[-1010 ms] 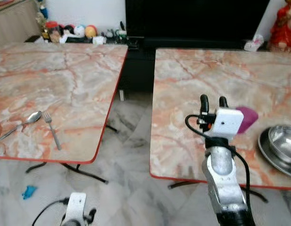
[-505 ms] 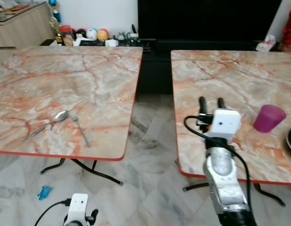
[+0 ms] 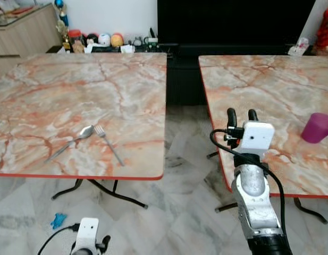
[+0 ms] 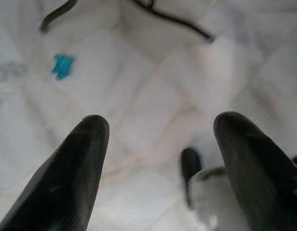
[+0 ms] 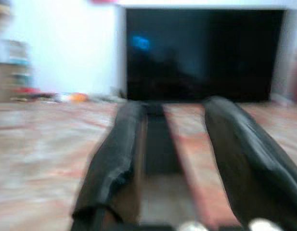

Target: Setting the table

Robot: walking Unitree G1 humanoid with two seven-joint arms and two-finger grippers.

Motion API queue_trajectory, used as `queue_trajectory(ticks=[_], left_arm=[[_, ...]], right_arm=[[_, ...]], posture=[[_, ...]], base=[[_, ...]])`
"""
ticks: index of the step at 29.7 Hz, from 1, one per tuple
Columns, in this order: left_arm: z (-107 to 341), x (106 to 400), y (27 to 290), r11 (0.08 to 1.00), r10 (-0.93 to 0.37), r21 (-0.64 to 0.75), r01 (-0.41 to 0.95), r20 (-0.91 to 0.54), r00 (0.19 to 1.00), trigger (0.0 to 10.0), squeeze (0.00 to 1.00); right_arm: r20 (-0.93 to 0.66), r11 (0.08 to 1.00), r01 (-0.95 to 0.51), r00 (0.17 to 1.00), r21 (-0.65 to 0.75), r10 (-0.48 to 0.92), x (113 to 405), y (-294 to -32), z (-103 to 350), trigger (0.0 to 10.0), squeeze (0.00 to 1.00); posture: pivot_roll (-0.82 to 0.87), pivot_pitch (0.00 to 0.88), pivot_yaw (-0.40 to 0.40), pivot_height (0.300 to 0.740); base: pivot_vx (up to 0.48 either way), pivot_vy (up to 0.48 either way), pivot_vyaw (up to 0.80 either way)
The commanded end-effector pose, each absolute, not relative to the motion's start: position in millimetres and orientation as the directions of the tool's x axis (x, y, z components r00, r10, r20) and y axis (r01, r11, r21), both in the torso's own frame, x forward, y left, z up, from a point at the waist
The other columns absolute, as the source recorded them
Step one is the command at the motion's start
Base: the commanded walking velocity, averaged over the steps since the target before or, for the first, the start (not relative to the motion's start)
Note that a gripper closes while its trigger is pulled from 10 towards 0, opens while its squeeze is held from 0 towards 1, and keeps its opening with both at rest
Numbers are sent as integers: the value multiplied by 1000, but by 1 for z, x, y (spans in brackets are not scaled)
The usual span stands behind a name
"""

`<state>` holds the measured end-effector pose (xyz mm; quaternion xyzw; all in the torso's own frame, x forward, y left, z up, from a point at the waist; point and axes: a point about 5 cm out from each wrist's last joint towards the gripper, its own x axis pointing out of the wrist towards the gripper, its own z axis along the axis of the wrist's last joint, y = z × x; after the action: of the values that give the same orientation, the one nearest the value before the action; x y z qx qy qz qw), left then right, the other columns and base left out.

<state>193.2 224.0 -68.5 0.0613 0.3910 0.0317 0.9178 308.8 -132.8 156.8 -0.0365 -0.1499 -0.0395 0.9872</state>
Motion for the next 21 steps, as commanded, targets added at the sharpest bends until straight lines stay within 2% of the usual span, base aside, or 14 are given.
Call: queue_trajectory(ticks=[1,21], left_arm=[[-71,190,221,992,101,126,-13,-726,680,10000,0],[-73,188,220,992,106,126,-18,-736,669,10000,0]], right_arm=[[303,992,109,949,-67,-84,309,-141,159,10000,0],[289,993,90,955,-70,-66,311,-139,158,10000,0]], posture=[[63,0,20,740],[64,0,19,740]], base=[[0,304,0],[0,301,0]])
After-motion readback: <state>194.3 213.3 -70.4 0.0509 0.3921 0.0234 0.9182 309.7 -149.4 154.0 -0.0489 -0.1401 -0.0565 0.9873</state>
